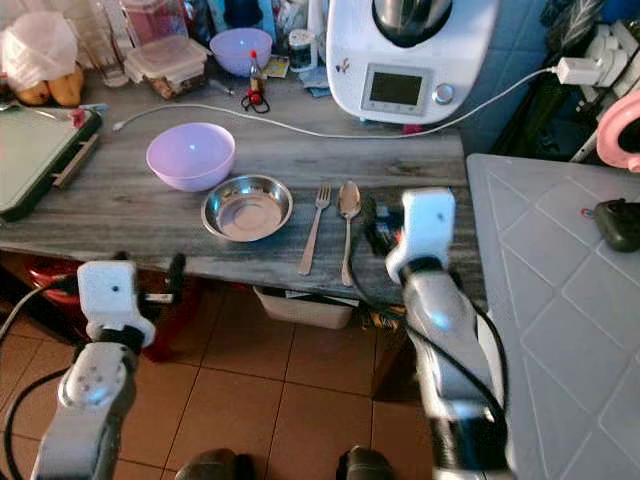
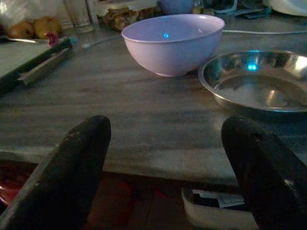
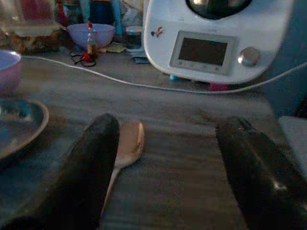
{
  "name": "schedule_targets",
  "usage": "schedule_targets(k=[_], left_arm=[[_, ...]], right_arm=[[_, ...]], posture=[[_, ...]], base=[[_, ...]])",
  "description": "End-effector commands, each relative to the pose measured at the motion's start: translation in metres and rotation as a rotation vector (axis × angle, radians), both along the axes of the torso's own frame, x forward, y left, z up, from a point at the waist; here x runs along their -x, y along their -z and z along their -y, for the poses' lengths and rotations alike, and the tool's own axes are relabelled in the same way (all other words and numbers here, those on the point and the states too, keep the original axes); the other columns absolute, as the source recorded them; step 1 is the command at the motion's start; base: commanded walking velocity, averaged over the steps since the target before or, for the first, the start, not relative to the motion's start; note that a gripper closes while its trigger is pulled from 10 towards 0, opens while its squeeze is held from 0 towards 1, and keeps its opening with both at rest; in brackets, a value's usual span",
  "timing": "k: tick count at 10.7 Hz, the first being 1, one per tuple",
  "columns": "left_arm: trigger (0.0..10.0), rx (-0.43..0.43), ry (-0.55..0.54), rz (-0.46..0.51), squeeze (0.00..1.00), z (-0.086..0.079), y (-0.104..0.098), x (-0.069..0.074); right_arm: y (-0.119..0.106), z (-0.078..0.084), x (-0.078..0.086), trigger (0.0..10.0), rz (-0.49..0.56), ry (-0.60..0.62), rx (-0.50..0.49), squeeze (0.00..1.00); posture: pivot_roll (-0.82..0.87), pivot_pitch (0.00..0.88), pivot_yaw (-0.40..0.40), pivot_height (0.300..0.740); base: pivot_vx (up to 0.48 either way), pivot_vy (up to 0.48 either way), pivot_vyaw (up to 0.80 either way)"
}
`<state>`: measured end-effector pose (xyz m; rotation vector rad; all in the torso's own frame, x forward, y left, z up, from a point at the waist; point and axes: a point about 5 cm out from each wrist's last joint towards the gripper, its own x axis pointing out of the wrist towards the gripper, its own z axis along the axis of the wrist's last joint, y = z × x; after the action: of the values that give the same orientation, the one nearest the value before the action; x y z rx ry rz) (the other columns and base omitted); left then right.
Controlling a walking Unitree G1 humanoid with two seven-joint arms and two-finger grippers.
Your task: Setting the table
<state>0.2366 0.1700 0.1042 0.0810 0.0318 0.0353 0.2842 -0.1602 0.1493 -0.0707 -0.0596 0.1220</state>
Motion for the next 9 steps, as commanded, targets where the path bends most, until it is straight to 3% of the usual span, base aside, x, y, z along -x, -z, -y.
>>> schedule_targets(k=[1, 4, 9], left_arm=[[10.0, -0.007, -0.021, -0.003, 0.0, -0.006, 0.0, 0.002], [10.0, -0.004, -0.026, -0.005, 0.0, -0.005, 0.001, 0.001], [10.0, 0.008, -0.001, -0.011, 0.0, 0.002, 0.003, 0.0]], right_arm=[[-0.006, -0.003, 0.005, 10.0, 0.039, -0.03, 0.022, 0.0], [0.007, 0.009, 0.01, 10.0, -0.001, 0.046, 0.056, 0.0], [0.019, 0.018, 0.003, 10.0, -0.054, 0.143, 0.043, 0.0]], posture=[[0.02, 0.01, 0.014, 0.74], [0.01, 0.008, 0.016, 0.74], [0.01, 0.0, 0.026, 0.74]], base=[[-0.244, 0.0, 0.0], [-0.276, 0.0, 0.0], [-0.289, 0.0, 0.0]])
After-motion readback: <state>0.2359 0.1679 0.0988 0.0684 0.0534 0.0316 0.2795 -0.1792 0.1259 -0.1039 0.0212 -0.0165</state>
